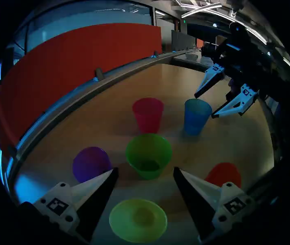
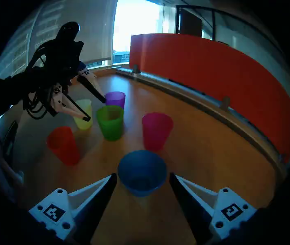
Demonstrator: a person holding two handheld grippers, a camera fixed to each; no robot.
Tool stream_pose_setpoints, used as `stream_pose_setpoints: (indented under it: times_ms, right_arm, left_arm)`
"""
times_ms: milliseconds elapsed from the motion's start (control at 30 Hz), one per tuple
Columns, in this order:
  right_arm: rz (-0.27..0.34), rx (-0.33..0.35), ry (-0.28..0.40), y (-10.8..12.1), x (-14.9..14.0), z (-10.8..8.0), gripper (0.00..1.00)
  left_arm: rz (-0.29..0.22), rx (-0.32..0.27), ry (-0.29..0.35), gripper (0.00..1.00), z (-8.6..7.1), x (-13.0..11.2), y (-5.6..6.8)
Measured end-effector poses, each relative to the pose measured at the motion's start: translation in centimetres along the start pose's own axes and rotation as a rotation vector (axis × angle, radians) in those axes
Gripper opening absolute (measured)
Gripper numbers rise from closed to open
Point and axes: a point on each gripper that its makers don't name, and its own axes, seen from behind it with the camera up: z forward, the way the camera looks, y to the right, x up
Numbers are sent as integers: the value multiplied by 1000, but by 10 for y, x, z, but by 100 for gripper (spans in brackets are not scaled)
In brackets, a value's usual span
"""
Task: Pour water
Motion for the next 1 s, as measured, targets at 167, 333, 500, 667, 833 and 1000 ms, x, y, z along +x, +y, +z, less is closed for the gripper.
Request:
stream_pose_setpoints:
  times_ms: [167,333,500,667,833,1000]
  right_arm:
    - [1,1,-6,1,-2,5,100]
    - [2,3,-10,0,-3,10,100]
    - [5,6,-11,0,-3,15,100]
    - [10,9,-12,0,-3,20,100]
    - [10,10,-11,0,-3,25,100]
    - [11,12,-10,0,-3,29,100]
  left_arm:
    - [-3,-3,-3,100,7,1,1]
    - [-6,-8,-4,100,13,1,3]
    - [-8,-7,-6,100,19,2,4]
    - [-17,-6,-7,100,23,2,5]
    - [-22,-6,-5,100,26,4,5]
    - [-21,-6,-4,100,29,7,6]
